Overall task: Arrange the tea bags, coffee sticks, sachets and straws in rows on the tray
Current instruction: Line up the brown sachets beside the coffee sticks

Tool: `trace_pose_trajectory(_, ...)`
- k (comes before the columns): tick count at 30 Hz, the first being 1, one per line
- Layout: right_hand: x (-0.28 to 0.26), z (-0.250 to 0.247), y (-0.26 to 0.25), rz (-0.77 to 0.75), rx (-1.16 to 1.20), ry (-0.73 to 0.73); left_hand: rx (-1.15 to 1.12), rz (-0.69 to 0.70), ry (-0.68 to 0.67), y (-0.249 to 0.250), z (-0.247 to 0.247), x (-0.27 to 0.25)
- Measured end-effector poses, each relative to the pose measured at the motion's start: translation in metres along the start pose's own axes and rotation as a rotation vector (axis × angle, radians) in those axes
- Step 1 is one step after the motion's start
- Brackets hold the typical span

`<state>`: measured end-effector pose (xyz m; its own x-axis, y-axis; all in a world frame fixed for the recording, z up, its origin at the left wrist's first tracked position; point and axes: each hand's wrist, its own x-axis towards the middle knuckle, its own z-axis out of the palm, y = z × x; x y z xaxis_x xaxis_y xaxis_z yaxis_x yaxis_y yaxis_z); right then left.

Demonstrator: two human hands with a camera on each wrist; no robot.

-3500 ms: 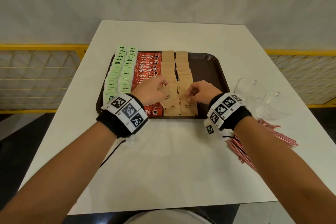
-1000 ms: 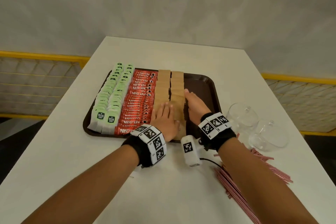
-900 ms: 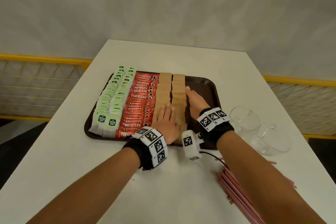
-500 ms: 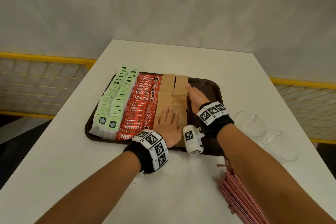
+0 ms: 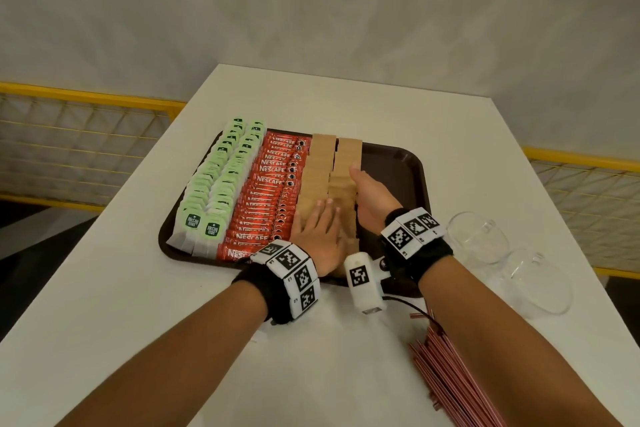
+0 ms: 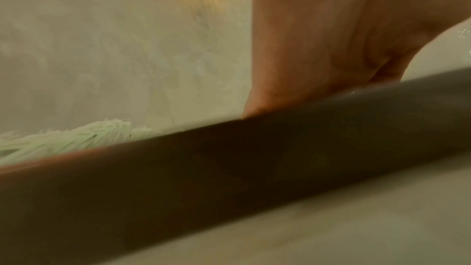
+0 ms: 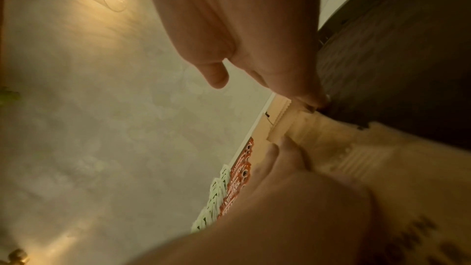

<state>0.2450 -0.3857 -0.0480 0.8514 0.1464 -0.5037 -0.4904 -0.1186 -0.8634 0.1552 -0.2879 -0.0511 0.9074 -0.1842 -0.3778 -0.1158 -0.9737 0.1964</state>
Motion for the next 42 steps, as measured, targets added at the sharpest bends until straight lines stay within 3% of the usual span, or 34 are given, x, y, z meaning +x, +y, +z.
trace_pose_trajectory(4,0.004,-0.006,-0.011,0.014,0.015,0.05,0.041,0.005,-0.005,0.001,-0.002,-0.003)
trace_pose_trajectory(7,0.01,-0.018,-0.031,-0.058,0.011,0.114,0.004,0.01,0.006,-0.002,-0.006,-0.005)
trace_pose_trajectory(12,0.025,-0.021,-0.052,-0.069,-0.18,0.192,0.012,0.05,0.078,-0.014,-0.016,-0.02)
trace_pose_trajectory(17,0.033,-0.017,-0.057,0.017,-0.379,0.156,0.171,0.122,0.037,-0.025,-0.008,-0.038)
trace_pose_trajectory(26,0.037,-0.017,-0.059,0.036,-0.298,0.106,0.115,0.13,0.062,-0.026,-0.003,-0.042)
trace_pose_trajectory(29,0.017,-0.025,-0.058,-0.017,-0.324,0.118,0.009,0.124,0.152,-0.032,-0.01,-0.045)
trace_pose_trajectory(33,-0.044,-0.026,-0.035,-0.079,-0.554,0.026,-0.094,0.086,0.274,-0.047,-0.018,-0.049)
trace_pose_trajectory(37,-0.087,-0.018,-0.006,-0.048,-0.966,-0.068,-0.138,0.099,0.218,-0.054,-0.022,-0.049)
trace_pose_trajectory(42,-0.1,-0.005,0.008,0.012,-1.056,-0.098,-0.201,0.09,0.157,-0.05,-0.019,-0.047)
